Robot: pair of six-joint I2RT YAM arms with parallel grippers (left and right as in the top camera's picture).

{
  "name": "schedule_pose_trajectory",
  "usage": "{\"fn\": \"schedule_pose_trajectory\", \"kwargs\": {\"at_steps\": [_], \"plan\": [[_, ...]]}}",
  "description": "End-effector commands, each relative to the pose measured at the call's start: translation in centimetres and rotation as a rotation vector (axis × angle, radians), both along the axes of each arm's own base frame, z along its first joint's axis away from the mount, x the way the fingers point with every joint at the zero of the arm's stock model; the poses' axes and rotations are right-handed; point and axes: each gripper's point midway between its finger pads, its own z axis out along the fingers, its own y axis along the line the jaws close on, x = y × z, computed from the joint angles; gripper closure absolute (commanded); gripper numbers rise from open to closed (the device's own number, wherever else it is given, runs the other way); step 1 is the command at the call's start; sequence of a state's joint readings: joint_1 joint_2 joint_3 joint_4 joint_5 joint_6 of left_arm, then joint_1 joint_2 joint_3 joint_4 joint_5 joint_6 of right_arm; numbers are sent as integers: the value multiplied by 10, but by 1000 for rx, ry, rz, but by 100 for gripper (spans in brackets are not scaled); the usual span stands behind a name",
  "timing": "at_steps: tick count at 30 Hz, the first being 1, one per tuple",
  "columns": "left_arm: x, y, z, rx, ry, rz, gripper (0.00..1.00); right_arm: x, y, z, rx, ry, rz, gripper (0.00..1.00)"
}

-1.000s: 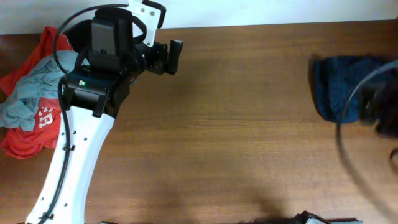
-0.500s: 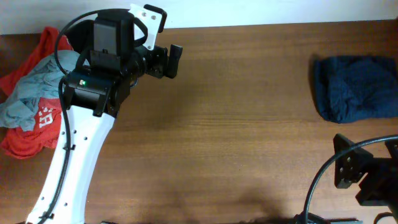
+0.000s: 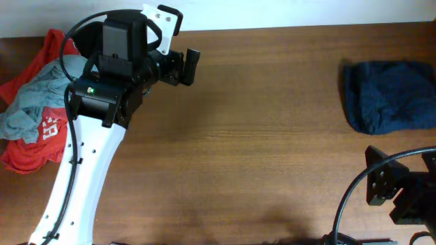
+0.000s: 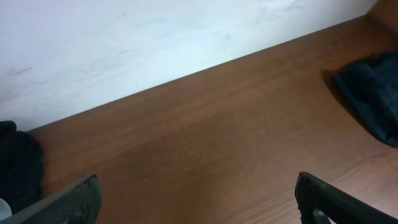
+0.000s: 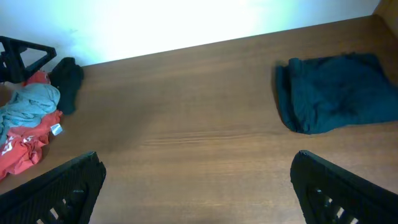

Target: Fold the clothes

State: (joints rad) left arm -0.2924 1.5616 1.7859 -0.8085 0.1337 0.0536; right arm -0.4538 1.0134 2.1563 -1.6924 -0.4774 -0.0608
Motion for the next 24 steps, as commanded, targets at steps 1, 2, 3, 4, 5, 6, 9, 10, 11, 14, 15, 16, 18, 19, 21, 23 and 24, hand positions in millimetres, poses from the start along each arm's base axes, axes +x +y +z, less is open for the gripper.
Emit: {"fn": "schedule_pose_trajectory", "kwargs": {"at_steps": [1, 2, 3, 4, 5, 6, 9, 10, 11, 14, 15, 16, 18, 19, 21, 23, 24], "plan": [[0, 2, 1, 11, -8, -4, 1, 1, 2, -2, 1, 9, 23, 1], [0, 2, 1, 11, -8, -4, 1, 1, 2, -2, 1, 9, 23, 1], [0, 2, 1, 11, -8, -4, 1, 1, 2, -2, 0, 9, 22, 1], [0, 2, 1, 11, -8, -4, 1, 1, 2, -2, 1, 9, 23, 1], [0, 2, 1, 11, -8, -4, 1, 1, 3, -1, -3, 3, 23, 1], [0, 2, 1, 11, -8, -3, 1, -1, 3, 3, -16, -18, 25, 1], [0, 2, 1, 11, -8, -4, 1, -9, 10, 25, -94, -159, 62, 1], [0, 2, 1, 11, -8, -4, 1, -13, 12, 29, -117, -204, 74, 2], [0, 2, 1, 11, -8, -4, 1, -17, 13, 31, -138, -242, 78, 2], [0, 2, 1, 11, -8, -4, 1, -27, 13, 25, -180, -321, 78, 1], [0, 2, 1, 11, -8, -4, 1, -28, 12, 20, -191, -344, 77, 1], [0, 2, 1, 11, -8, -4, 1, -28, 10, 14, -202, -370, 74, 2], [0, 2, 1, 11, -8, -4, 1, -25, 8, -2, -220, -406, 77, 2], [0, 2, 1, 11, -8, -4, 1, -22, 9, -12, -242, -422, 94, 2], [0, 2, 1, 11, -8, -4, 1, -9, 12, -46, -287, -452, 144, 2], [0, 2, 1, 11, -8, -4, 1, 8, 12, -74, -289, -453, 163, 1], [0, 2, 1, 11, -8, -4, 1, 27, 10, -100, -286, -449, 171, 1]]}}
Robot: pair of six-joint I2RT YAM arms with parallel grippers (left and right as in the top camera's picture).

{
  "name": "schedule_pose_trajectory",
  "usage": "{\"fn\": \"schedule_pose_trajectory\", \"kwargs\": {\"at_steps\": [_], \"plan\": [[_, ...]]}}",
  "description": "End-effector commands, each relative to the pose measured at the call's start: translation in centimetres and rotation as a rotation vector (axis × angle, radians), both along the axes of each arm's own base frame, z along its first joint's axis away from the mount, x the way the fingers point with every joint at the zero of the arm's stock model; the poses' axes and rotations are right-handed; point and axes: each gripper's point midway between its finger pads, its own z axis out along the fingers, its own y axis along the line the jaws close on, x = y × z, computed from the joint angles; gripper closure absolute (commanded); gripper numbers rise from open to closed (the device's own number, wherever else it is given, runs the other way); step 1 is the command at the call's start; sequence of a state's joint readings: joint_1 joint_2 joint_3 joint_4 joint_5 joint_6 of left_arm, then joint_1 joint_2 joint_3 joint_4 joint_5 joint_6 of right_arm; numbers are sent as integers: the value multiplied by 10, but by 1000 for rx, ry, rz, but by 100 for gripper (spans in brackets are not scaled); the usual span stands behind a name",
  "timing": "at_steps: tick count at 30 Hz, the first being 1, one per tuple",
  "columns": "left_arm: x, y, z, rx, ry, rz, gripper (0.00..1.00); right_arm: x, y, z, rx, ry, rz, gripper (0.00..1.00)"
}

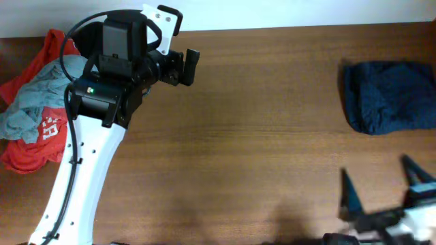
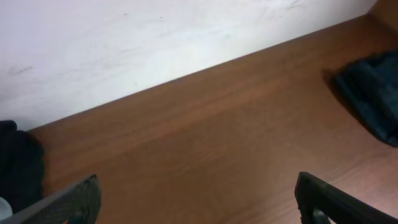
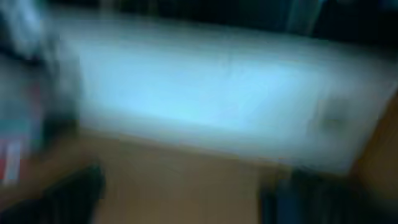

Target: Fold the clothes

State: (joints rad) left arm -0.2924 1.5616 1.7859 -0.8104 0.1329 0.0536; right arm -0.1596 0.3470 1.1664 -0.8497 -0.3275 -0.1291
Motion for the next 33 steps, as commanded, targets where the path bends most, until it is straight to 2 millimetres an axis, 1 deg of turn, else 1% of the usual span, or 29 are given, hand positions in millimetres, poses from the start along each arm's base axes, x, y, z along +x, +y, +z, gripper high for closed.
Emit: {"fn": "schedule_pose_trajectory", "kwargs": {"at_steps": [1, 3, 5, 7, 8, 11, 15, 23, 25, 26, 27, 33], "plan": [[1, 2, 2, 10, -10, -4, 1, 42, -6, -64, -26, 38, 4, 1], [1, 2, 2, 10, -10, -4, 1, 62, -6, -87, -28, 15, 21, 1], [1, 2, 2, 10, -10, -4, 1, 76, 0, -107, -32, -25, 69, 1], [1, 2, 2, 10, -10, -4, 1, 85, 7, -124, -39, -70, 114, 1], [1, 2, 2, 10, -10, -4, 1, 90, 13, -137, -46, -116, 141, 1], [1, 2, 2, 10, -10, -4, 1, 93, 17, -158, -50, -152, 156, 1], [1, 2, 2, 10, -10, -4, 1, 94, 16, -186, -42, -132, 149, 1], [1, 2, 2, 10, -10, -4, 1, 103, -12, -222, -35, -76, -15, 1], [1, 2, 2, 10, -10, -4, 1, 104, -18, -239, -32, -8, -50, 2], [1, 2, 2, 10, -10, -4, 1, 104, -20, -252, -30, 44, -58, 1], [1, 2, 2, 10, -10, -4, 1, 103, -19, -259, -22, 73, -54, 1], [1, 2, 2, 10, -10, -4, 1, 103, -19, -259, -22, 72, -54, 1]]}}
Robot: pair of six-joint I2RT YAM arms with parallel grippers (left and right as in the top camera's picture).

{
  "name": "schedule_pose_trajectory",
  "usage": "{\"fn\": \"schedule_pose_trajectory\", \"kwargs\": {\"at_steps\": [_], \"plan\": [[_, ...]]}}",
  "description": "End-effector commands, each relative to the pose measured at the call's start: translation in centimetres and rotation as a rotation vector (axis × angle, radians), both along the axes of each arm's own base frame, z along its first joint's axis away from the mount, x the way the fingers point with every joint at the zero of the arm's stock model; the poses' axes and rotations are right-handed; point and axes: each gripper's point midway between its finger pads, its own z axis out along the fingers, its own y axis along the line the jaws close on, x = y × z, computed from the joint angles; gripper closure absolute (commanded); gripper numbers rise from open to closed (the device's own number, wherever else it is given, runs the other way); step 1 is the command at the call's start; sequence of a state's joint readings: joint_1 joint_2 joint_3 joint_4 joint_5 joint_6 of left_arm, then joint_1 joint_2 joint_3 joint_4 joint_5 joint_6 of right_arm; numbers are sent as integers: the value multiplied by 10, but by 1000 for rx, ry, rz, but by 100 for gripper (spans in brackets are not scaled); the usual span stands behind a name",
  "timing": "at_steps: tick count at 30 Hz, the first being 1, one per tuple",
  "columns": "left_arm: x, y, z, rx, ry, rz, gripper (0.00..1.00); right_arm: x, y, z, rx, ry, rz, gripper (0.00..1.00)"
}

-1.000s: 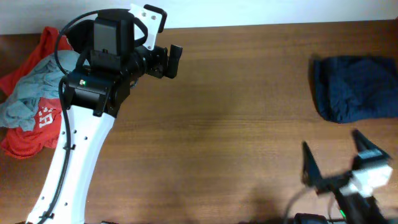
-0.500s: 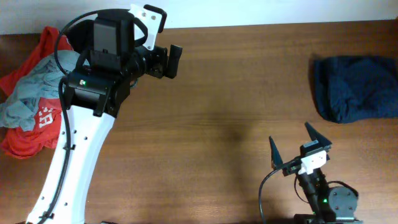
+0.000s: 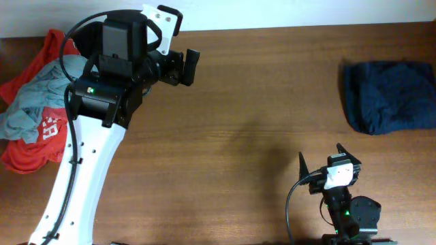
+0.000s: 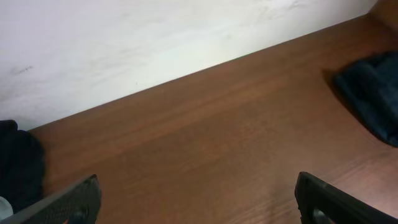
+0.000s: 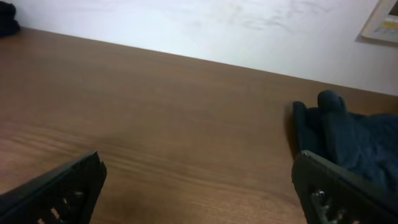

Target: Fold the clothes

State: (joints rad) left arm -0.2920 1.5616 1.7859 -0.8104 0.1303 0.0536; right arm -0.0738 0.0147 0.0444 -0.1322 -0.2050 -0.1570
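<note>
A loose pile of clothes [image 3: 30, 116], a red shirt with a grey-blue one on top, lies at the table's far left. A folded dark blue garment [image 3: 388, 95] rests at the far right; it also shows as a dark blue garment [image 4: 373, 93] and a dark blue garment [image 5: 354, 143] in the wrist views. My left gripper [image 3: 182, 39] hangs open beside the pile near the back edge, empty; its fingers [image 4: 68, 205] frame bare wood. My right gripper [image 3: 321, 156] stands open and empty low at the front edge, left of the folded garment; its fingers [image 5: 342, 193] are spread wide.
A black cloth [image 4: 18, 165] lies by the wall at the back left, and the black cloth [image 5: 7, 11] shows small in the right wrist view. The white wall runs along the table's back edge. The brown tabletop [image 3: 259, 116] stretches between pile and folded garment.
My right arm has moved from the bottom right corner to the front edge further left. Its wrist view, blurred before, now looks low across the table. The left arm has not moved.
At first my right arm sat folded at the right front corner, its camera looking over the whole table. Then its open gripper showed at the bottom right, its view blurred. Now it stands low at the front edge. The left arm and both garments stayed put.
</note>
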Motion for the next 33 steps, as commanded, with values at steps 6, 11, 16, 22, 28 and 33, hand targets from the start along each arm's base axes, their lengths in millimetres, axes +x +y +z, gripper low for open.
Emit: {"fn": "schedule_pose_trajectory", "kwargs": {"at_steps": [6, 11, 16, 22, 28, 33], "plan": [[0, 1, 2, 9, -9, -7, 1, 0, -3, -2, 5, 3, -20, 2], [0, 1, 2, 9, -9, -7, 1, 0, -3, -2, 5, 3, -20, 1], [0, 1, 2, 9, -9, -7, 1, 0, -3, -2, 5, 3, -20, 1], [0, 2, 1, 10, -9, -6, 1, 0, -3, -2, 5, 3, -20, 2], [-15, 40, -33, 166, 111, 129, 1, 0, -3, -2, 5, 3, -20, 1], [-33, 58, -62, 192, 85, 159, 1, 0, -3, -2, 5, 3, -20, 1]]}}
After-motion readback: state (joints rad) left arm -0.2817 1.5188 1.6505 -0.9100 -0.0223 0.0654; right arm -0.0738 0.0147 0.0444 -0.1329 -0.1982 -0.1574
